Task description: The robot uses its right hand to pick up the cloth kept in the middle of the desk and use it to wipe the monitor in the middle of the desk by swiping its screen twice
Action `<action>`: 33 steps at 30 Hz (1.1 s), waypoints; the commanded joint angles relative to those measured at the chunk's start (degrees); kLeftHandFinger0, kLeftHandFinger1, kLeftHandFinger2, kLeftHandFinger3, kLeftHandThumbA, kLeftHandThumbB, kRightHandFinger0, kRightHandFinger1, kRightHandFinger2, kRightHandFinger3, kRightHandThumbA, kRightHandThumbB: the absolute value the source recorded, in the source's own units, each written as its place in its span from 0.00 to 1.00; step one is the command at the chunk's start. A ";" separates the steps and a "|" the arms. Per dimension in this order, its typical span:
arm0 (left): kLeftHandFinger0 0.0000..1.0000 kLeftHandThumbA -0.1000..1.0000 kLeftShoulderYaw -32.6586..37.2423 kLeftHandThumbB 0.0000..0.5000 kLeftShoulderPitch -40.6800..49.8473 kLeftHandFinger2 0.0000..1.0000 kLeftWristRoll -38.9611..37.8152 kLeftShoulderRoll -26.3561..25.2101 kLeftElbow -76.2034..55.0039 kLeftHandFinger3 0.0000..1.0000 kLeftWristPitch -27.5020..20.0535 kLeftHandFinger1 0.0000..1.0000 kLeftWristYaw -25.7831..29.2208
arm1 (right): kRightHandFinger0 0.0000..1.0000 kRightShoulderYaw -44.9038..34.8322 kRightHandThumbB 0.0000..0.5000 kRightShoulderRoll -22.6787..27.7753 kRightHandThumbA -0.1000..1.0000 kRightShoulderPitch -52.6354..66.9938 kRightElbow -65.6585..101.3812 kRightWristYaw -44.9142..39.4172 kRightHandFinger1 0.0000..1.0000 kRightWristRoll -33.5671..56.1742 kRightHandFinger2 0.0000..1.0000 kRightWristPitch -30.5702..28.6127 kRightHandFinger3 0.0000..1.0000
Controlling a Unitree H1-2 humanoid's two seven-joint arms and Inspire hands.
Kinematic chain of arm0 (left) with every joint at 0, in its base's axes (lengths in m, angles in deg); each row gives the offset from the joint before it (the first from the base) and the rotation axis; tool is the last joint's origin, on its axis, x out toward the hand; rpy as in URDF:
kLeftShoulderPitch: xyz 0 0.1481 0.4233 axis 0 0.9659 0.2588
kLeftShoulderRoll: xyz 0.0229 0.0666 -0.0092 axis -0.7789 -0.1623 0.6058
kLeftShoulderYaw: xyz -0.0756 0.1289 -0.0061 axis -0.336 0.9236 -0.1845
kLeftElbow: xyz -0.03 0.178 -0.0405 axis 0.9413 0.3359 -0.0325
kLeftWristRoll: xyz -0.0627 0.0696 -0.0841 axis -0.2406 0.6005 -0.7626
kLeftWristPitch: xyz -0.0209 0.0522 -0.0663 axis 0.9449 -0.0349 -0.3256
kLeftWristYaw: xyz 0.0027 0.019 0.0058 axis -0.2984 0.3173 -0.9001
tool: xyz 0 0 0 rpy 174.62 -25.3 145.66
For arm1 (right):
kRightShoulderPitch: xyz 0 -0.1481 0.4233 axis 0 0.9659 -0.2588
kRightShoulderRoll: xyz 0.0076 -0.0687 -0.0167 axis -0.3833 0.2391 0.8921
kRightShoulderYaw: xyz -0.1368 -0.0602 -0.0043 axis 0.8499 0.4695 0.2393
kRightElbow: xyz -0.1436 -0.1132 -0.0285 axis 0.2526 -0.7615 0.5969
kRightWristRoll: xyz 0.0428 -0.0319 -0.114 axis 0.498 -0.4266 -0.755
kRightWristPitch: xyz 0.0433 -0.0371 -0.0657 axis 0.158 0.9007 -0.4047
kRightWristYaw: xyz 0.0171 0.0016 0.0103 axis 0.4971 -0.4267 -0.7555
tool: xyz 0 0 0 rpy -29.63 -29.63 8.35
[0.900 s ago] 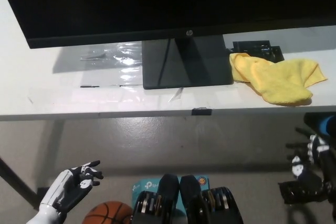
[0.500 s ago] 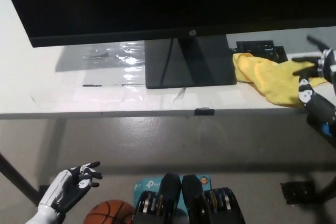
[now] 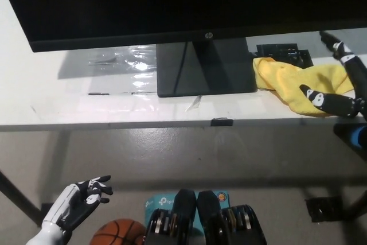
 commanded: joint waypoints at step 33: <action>0.76 0.39 -0.41 0.13 -2.47 0.85 -0.16 -1.61 -1.65 1.00 0.18 0.80 -0.86 | 1.00 11.95 0.35 -0.64 0.51 -15.17 -26.53 2.92 1.00 -8.43 1.00 -1.38 1.00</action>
